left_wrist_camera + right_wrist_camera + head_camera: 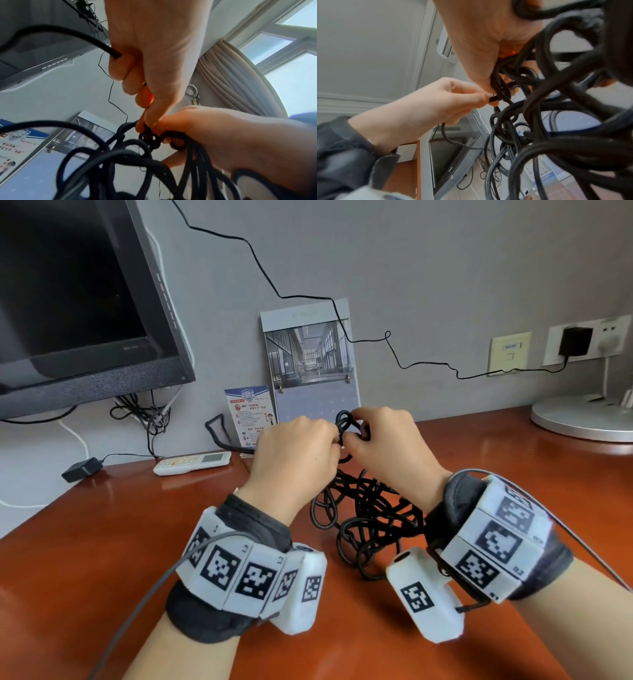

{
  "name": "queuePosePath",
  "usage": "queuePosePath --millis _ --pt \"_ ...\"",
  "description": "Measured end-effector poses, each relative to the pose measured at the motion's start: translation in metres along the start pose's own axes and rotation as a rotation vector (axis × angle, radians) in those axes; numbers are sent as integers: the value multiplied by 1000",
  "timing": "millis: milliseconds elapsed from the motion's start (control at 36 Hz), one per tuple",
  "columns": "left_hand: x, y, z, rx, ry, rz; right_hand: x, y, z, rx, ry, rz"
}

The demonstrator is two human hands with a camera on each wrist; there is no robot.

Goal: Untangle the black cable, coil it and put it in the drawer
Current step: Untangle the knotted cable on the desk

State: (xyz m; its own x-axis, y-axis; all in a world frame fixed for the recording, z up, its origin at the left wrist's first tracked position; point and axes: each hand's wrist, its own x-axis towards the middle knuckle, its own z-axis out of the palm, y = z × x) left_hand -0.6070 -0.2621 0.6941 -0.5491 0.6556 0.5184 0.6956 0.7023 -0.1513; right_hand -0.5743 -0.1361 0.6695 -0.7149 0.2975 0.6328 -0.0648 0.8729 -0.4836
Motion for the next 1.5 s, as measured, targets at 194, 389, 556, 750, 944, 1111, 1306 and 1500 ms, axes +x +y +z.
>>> queuePosePath --millis 194,389,556,750,944,1111,1306,1500 --pt "-4 -24 -28 -73 26 -65 5 17 -7 31 -22 97" --pt "-6 -50 -39 -147 143 -202 10 32 -19 66 -33 154" --pt "-5 -64 -31 -87 127 -242 12 33 -24 142 -72 113" --pt "-1 -68 -6 48 -116 -245 14 28 -29 152 30 56" --pt "6 -40 22 -213 -412 -120 11 20 -30 197 73 -5" --pt "8 -45 19 -400 -260 -146 9 16 -32 242 138 -60" --pt "11 -44 8 -466 71 -103 11 21 -29 152 140 -62" --pt "10 -33 2 -407 287 -110 9 19 -30 30 -68 -18"
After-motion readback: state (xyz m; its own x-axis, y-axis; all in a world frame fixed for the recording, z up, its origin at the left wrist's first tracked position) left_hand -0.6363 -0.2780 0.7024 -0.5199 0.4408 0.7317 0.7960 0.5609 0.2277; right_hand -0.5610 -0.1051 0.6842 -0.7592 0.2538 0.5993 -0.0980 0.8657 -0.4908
